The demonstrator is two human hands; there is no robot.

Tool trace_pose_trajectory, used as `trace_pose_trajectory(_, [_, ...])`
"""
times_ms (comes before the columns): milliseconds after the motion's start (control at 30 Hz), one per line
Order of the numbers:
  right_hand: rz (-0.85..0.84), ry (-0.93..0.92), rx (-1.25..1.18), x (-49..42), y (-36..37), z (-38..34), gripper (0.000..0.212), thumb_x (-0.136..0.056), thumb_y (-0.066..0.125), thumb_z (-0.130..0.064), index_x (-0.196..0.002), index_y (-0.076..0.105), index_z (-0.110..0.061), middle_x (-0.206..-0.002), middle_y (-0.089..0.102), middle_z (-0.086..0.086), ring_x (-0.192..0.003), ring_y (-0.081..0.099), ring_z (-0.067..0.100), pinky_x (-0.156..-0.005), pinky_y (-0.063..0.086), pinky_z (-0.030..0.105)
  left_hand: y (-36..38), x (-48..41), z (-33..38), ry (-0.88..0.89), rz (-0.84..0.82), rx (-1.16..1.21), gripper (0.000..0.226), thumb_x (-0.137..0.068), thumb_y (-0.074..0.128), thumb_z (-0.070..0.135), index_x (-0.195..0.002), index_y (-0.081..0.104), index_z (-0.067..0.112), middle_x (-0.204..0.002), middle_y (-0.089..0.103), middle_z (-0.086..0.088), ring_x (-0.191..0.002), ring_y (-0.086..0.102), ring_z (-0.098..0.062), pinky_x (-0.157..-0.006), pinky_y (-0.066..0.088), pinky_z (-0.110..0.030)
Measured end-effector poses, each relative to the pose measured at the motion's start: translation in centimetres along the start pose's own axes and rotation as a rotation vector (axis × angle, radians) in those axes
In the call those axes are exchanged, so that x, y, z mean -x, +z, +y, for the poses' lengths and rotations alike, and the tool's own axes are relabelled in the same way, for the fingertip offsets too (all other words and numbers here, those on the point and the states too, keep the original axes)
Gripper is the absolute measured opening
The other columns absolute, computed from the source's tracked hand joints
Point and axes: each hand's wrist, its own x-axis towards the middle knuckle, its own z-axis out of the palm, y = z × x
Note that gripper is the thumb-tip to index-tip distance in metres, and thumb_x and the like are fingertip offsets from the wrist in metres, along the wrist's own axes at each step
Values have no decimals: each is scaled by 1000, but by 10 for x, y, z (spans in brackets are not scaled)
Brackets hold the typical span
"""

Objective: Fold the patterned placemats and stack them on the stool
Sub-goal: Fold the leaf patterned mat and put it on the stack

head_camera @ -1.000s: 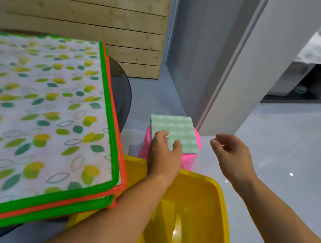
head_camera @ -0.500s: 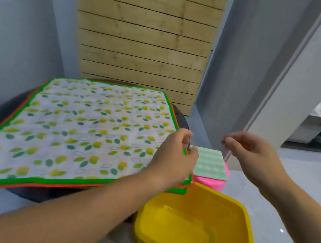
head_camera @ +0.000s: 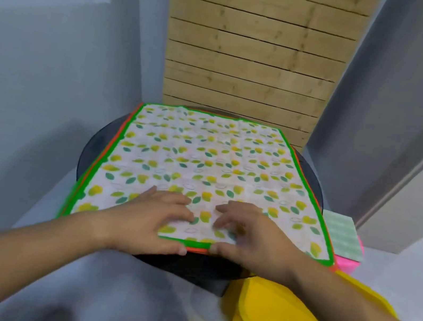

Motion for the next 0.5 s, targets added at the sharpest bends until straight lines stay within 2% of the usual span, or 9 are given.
trace_pose_trajectory(67, [-38, -14, 7, -4, 7, 5, 41, -72, 82, -49, -107, 67, -33, -139, 54, -9, -133, 39, 4, -108, 36, 26, 1, -1, -4, 18, 3, 3, 89, -68, 49, 90, -144, 44, 45, -161, 24, 13, -149, 15, -5, -124, 3, -35])
trace_pose_trajectory(167, [-36, -18, 16, -3, 14, 9, 41, -73, 82, -48, -108, 66, -35, -143, 52, -12, -136, 36, 1, -110, 34, 24, 3, 0, -10, 31, 43, 70, 72, -77, 67, 72, -141, 49, 44, -161, 25, 17, -147, 13, 2, -123, -2, -32])
trace_pose_trajectory(300, [-21, -14, -19, 2, 19, 11, 38, -77, 80, -45, -110, 65, -38, -145, 48, -18, -137, 30, -7, -111, 35, 24, 9, 3, -18, 32, 80, 194, 61, -77, 70, 67, -132, 57, 45, -158, 26, 25, -139, 8, 20, -124, -4, -29])
trace_pose_trajectory(500, [12, 26, -124, 5, 22, 7, 20, -83, 75, -43, -100, 67, -37, -139, 53, -21, -134, 34, -12, -108, 41, 27, 12, 8, -23, 42, 112, 294, 46, -76, 74, 62, -117, 64, 46, -149, 36, 31, -136, 11, 26, -122, -4, -21])
